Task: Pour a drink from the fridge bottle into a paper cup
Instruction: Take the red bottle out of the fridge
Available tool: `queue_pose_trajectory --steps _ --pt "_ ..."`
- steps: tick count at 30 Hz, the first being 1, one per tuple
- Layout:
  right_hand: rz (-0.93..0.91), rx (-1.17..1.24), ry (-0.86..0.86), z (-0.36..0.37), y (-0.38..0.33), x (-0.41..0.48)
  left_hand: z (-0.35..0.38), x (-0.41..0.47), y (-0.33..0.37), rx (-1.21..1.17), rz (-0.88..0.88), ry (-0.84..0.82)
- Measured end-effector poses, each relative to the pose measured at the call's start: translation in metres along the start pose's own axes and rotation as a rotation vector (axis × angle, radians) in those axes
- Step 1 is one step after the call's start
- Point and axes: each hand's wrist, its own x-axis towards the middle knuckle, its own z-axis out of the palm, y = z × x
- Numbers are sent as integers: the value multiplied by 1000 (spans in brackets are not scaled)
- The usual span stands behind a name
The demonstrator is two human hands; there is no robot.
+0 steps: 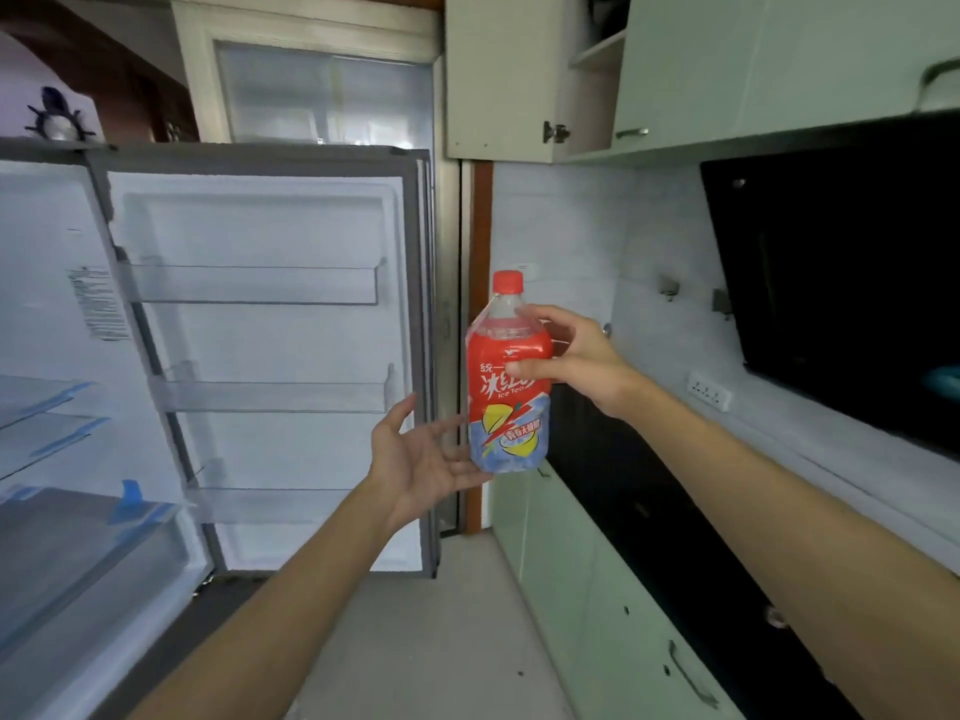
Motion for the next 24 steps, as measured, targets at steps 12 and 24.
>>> queue_pose_trajectory --steps 12,24 --pt "155 -200 339 -132 23 -75 102 108 -90 52 -292 -274" --pt "306 -363 653 -202 26 -160 184 165 -168 161 -579 -532"
